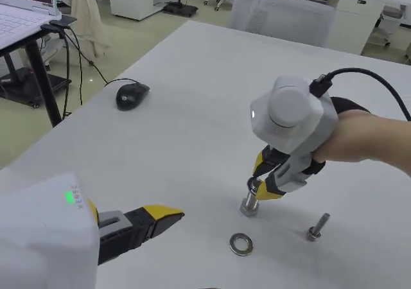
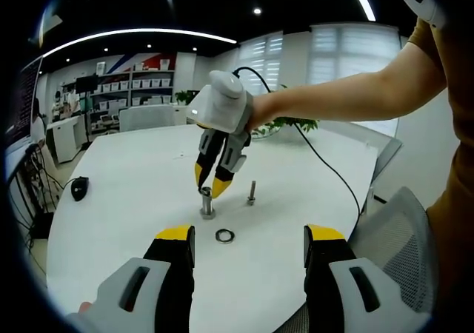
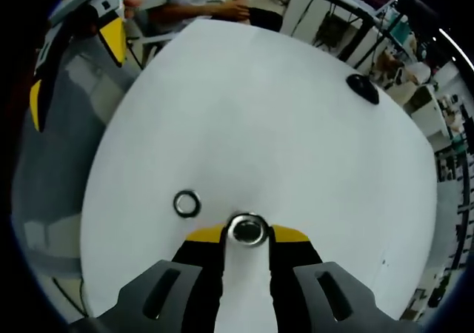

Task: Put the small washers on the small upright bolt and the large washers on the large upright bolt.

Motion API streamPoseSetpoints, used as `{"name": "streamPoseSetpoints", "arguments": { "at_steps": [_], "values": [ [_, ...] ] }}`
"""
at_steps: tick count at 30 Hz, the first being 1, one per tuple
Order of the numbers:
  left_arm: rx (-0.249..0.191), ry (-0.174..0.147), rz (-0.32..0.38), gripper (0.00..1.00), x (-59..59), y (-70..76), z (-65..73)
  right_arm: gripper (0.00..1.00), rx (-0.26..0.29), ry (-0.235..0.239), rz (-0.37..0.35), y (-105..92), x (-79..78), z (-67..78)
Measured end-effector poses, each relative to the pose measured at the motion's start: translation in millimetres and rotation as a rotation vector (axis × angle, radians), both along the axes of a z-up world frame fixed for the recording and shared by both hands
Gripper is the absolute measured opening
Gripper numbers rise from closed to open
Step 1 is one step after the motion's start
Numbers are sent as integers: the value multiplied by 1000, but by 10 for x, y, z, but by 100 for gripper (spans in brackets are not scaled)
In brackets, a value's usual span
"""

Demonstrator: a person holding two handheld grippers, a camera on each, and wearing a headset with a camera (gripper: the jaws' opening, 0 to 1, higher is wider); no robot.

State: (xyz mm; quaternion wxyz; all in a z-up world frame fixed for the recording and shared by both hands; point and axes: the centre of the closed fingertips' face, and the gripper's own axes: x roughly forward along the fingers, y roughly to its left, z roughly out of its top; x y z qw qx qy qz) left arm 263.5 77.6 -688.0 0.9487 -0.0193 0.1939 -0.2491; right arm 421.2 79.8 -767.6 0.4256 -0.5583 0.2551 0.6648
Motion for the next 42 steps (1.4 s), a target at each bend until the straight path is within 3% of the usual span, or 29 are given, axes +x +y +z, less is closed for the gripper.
{"name": "streamPoseSetpoints", "arguments": {
  "at_steps": [12, 34, 42],
  "values": [
    [-2, 8, 7, 59, -8, 6, -10, 23, -71, -2, 46, 10, -17, -180],
    [-14, 10, 13, 58, -3, 16, -25, 24, -73, 31, 13, -74, -4, -426],
    [-12, 13, 13, 58, 1, 28, -31, 25, -60, 38, 11, -107, 11, -436]
  ]
}}
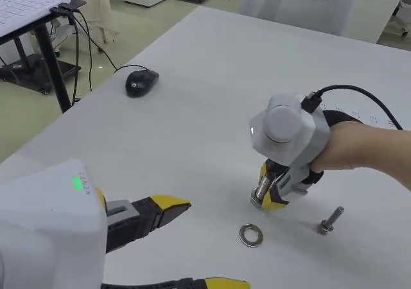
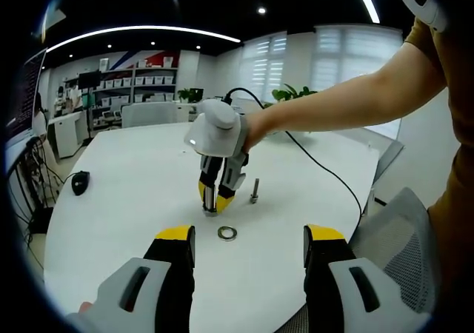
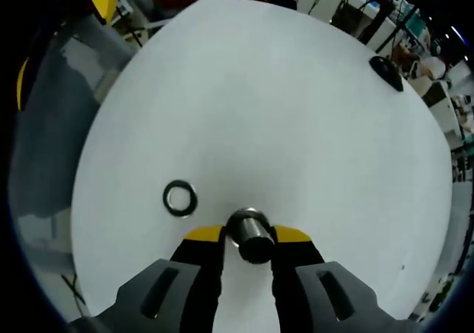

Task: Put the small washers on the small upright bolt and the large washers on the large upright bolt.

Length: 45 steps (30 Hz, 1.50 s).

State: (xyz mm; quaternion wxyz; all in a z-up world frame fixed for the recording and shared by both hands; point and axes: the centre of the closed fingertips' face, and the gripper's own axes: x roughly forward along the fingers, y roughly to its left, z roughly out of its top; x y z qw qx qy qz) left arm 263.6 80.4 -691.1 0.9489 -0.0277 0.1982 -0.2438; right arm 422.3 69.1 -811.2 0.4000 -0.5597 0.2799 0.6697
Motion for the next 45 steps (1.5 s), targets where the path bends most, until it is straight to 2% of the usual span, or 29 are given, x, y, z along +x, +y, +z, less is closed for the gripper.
{"name": "streamPoseSetpoints", "arguments": {
  "at_steps": [11, 16, 23, 33, 37, 45],
  "values": [
    [8, -5, -18, 58, 3, -41, 25, 25, 21, -19, -53, -197, 70, 100],
    [15, -13, -24, 58, -2, -40, 45, 25, 37, -9, -83, -268, -4, 117],
    [29, -19, -35, 58, -42, -59, 74, 25, 35, 14, -97, -362, -197, 72],
    [35, -19, -29, 58, -106, -55, 90, 25, 46, 68, -82, -300, -490, -18],
    [36, -24, -24, 58, -113, -41, 112, 31, 52, 80, -75, -215, -564, -53],
    [34, -30, -3, 58, -118, 4, 141, 31, 57, 100, -58, -122, -626, -109]
  ]
}}
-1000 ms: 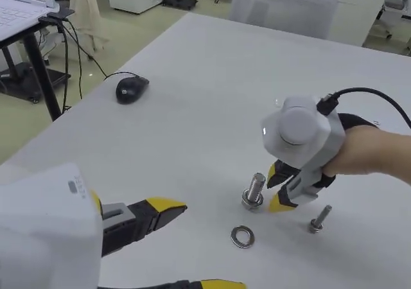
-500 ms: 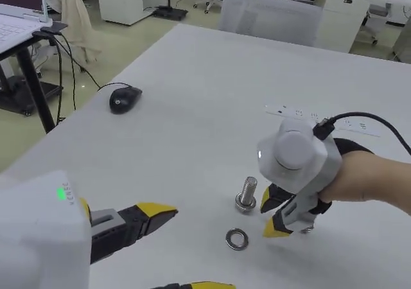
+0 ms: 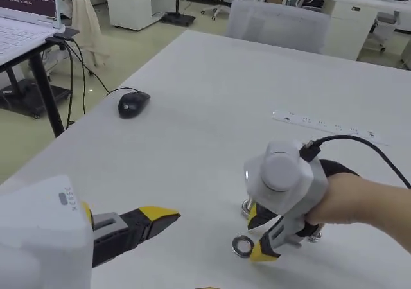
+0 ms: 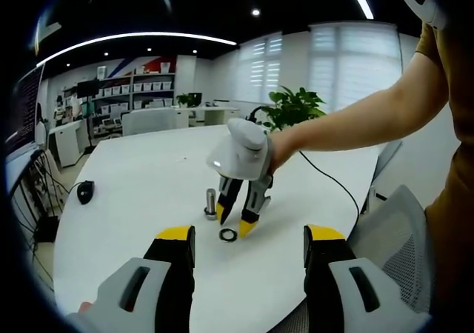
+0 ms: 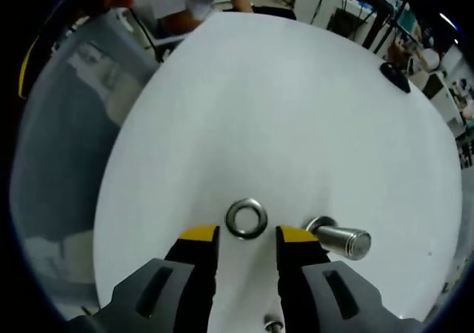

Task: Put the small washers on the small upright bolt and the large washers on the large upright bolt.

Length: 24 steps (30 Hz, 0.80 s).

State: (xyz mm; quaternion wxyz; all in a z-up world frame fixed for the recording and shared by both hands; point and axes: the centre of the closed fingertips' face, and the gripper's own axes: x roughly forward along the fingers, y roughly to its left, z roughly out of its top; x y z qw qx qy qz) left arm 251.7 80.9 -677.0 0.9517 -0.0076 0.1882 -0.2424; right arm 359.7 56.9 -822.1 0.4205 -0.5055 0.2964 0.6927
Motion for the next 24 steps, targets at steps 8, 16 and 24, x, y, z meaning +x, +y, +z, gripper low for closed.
{"name": "streamPoseSetpoints", "arguments": {
  "at_steps": [8, 16, 24],
  "values": [
    [-4, 1, 11, 58, -7, -4, -4, 31, 23, 23, 15, 33, -80, -35],
    [-5, -5, 12, 58, 6, -33, 18, 28, 30, 30, 11, 36, -50, -32],
    [-4, 1, 18, 58, -8, -32, -11, 27, 24, 22, 14, 36, -45, -31]
  ]
}}
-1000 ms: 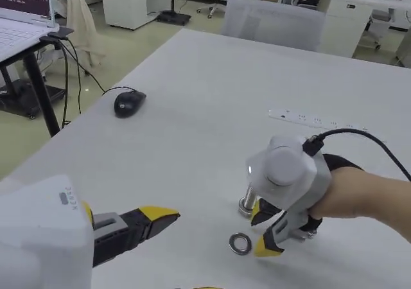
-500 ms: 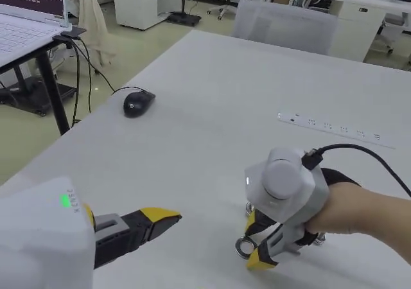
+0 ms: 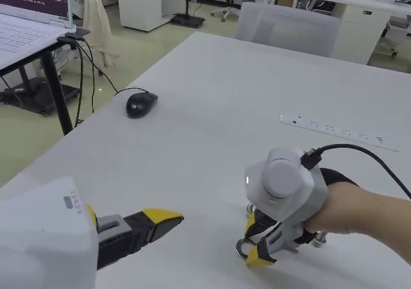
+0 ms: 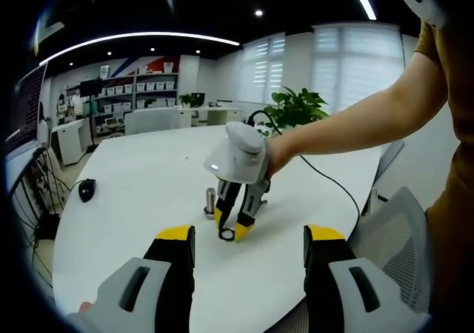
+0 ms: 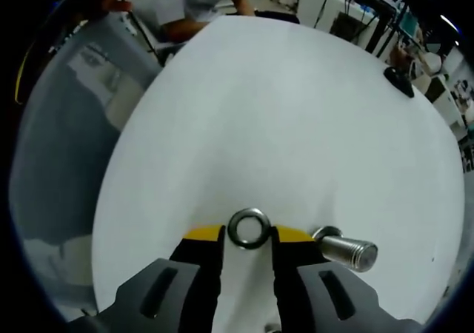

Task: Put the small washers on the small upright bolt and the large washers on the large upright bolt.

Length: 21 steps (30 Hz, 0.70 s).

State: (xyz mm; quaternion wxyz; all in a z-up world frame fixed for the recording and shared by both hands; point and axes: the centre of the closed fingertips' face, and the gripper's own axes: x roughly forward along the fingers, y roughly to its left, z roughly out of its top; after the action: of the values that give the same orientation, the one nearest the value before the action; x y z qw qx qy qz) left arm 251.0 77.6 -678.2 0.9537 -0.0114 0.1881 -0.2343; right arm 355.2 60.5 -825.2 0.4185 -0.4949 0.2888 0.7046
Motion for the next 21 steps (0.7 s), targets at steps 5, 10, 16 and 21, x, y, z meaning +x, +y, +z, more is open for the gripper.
{"name": "streamPoseSetpoints", "arguments": {
  "at_steps": [5, 10, 16, 21],
  "values": [
    [-2, -2, 5, 58, -1, 9, -5, 24, -4, -2, 8, -2, -9, -11],
    [3, 1, 8, 58, -8, 23, -17, 22, -11, -10, 2, 6, -11, -17],
    [1, 9, 9, 58, -16, 27, -39, 22, -19, -6, -29, -3, 10, -10],
    [-4, 0, 1, 58, -1, 6, -25, 22, -12, -7, -41, -41, 50, 84]
  ]
}}
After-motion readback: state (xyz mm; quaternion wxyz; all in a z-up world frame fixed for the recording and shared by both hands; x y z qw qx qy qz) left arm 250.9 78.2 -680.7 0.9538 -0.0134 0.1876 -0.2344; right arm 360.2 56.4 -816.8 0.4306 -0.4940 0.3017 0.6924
